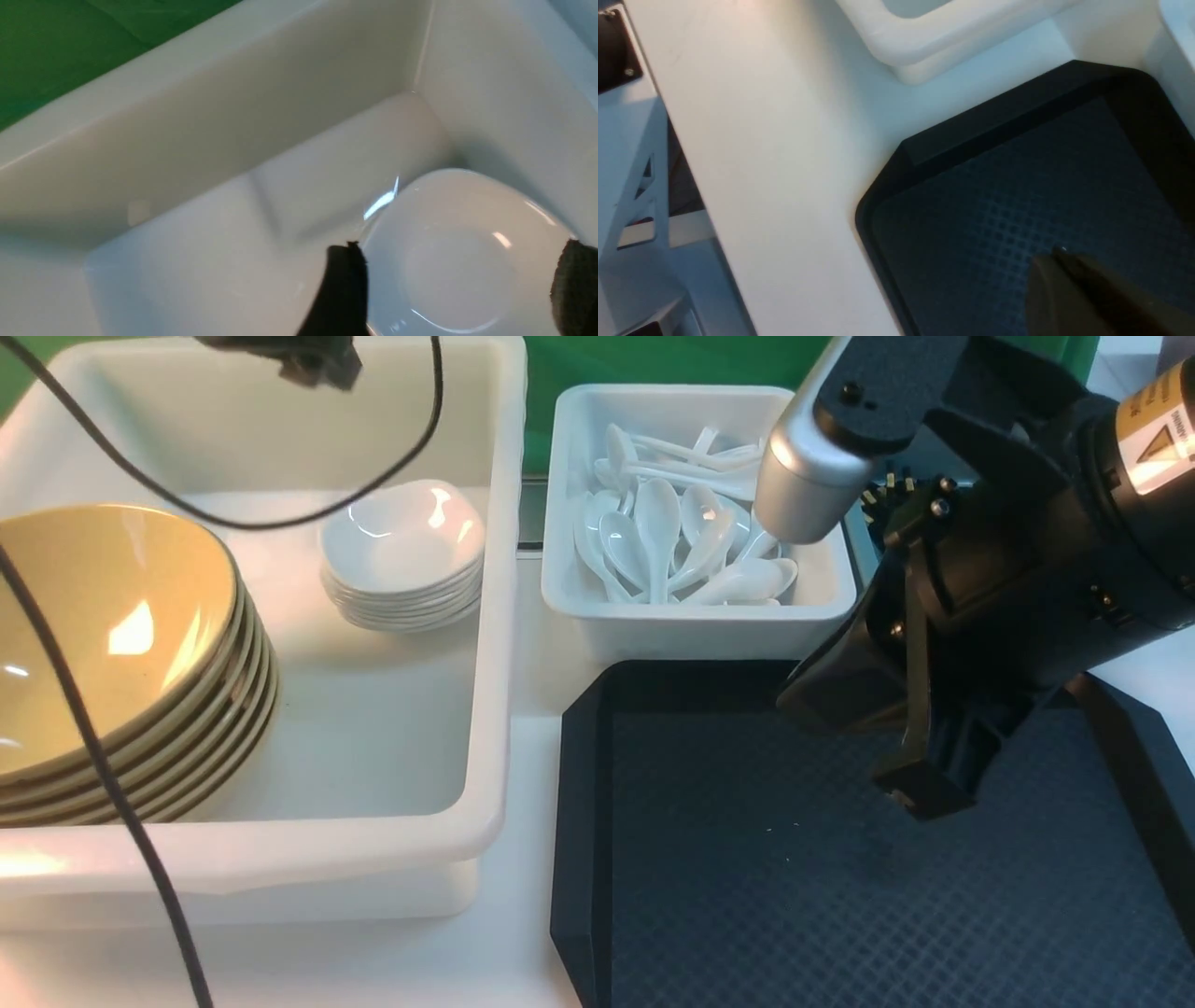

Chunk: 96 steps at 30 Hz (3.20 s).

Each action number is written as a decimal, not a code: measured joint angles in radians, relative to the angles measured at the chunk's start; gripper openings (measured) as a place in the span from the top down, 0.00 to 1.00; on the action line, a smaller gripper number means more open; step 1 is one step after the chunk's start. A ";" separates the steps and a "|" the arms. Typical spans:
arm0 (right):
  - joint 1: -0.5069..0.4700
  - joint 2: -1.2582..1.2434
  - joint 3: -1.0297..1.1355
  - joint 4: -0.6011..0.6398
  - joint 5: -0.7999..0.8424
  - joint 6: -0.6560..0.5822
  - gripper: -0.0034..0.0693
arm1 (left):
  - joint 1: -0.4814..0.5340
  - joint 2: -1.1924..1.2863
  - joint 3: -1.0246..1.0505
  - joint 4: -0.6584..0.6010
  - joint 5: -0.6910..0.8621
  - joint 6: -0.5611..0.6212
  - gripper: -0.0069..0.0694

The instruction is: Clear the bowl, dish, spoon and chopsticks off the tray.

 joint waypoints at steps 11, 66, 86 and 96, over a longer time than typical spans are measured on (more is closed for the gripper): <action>0.000 -0.151 0.095 -0.192 -0.125 0.131 0.89 | -0.077 -0.452 0.147 0.147 0.236 -0.117 0.92; -0.031 -0.789 0.854 0.166 -0.906 -0.024 0.90 | -0.075 -1.694 1.526 0.232 -0.286 -0.435 0.92; -0.750 -1.319 1.419 -0.266 -0.934 0.489 0.91 | -0.075 -1.694 1.526 0.232 -0.286 -0.435 0.92; -0.707 -1.325 1.419 -0.307 -0.820 0.507 0.91 | -0.075 -1.694 1.526 0.232 -0.286 -0.435 0.92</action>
